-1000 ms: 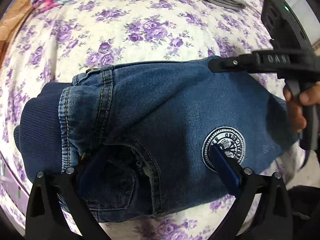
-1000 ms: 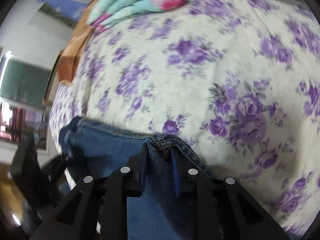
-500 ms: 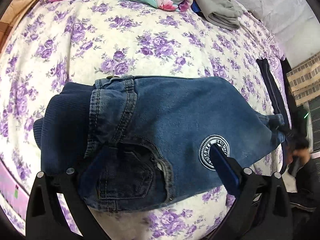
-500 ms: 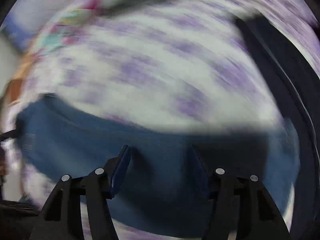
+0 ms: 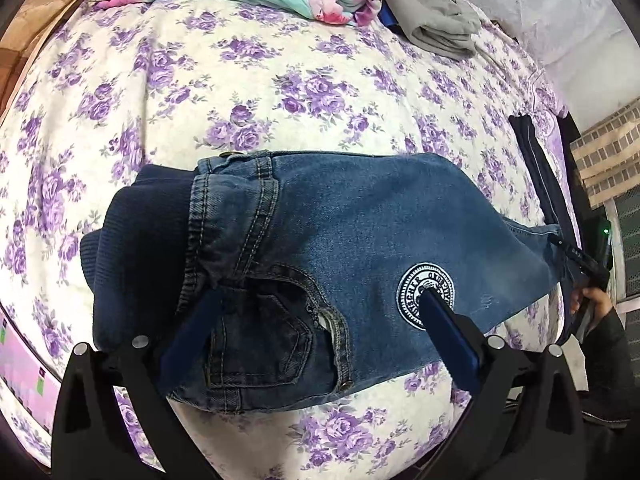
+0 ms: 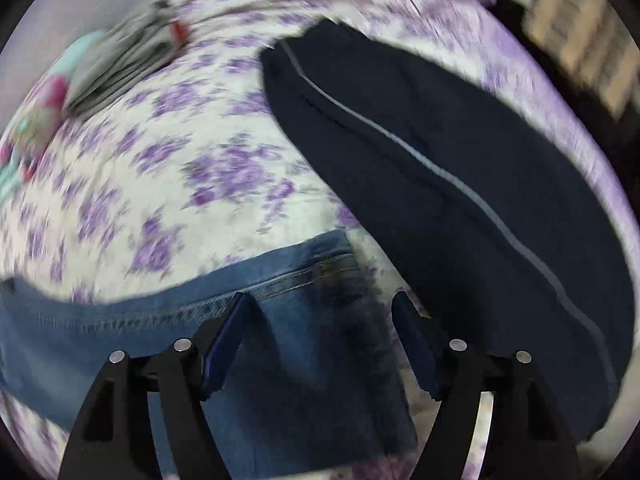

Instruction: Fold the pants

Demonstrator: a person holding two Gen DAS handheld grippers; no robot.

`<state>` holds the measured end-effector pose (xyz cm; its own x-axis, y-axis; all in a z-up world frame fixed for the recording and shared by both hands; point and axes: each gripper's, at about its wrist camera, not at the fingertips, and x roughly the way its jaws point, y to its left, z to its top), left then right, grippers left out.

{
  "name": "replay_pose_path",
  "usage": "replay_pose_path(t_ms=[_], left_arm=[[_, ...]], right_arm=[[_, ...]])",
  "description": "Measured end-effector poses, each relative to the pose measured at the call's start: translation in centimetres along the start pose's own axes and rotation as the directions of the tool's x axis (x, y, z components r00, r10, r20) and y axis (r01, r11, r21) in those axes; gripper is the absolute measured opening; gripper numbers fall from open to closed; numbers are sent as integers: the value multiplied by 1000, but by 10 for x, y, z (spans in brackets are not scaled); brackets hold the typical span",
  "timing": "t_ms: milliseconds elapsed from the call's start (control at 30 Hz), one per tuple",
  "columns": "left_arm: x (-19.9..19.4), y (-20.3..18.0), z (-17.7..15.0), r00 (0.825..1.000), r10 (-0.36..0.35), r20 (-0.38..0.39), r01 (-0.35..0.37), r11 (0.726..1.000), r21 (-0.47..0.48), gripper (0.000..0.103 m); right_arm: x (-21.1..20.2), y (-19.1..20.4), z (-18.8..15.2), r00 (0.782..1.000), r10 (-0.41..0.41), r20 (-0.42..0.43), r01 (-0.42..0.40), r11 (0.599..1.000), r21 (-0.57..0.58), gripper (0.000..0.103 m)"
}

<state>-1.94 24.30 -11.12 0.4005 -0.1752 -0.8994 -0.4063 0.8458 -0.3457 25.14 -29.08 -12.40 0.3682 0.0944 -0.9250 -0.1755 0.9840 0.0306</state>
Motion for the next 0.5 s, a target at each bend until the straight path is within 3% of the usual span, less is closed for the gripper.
replay_pose_path(t_ms=[67, 100, 133, 200, 333, 367, 433, 467, 500], left_arm=[[3, 1, -1, 1000, 10, 4, -10, 1000, -5, 98], [5, 0, 0, 1000, 22, 5, -22, 1000, -4, 98], [6, 0, 0, 999, 37, 7, -37, 999, -4, 98], [8, 4, 4, 999, 44, 6, -44, 999, -30, 98], [11, 6, 7, 999, 48, -4, -48, 998, -41, 98], [12, 6, 7, 999, 53, -7, -53, 998, -35, 98], [16, 4, 7, 997, 74, -17, -74, 997, -15, 98], [18, 4, 7, 996, 87, -18, -87, 996, -6, 98], [20, 3, 7, 995, 95, -21, -95, 995, -2, 98]], right_arm=[[3, 2, 4, 999, 45, 16, -45, 999, 25, 64], [6, 4, 6, 999, 49, 10, -49, 998, 35, 35], [7, 4, 7, 998, 57, 0, -57, 997, 41, 26], [3, 0, 7, 997, 78, -7, -78, 995, 55, 23], [-12, -9, 6, 998, 43, 41, -45, 998, 44, 22], [-13, -10, 5, 999, 19, 49, -21, 999, 41, 13], [-3, -8, 6, 988, -139, 68, 139, 990, 0, 5], [6, -11, 5, 971, -231, 55, 231, 973, 11, 2], [25, -20, 3, 977, -211, -29, 213, 975, 63, 2]])
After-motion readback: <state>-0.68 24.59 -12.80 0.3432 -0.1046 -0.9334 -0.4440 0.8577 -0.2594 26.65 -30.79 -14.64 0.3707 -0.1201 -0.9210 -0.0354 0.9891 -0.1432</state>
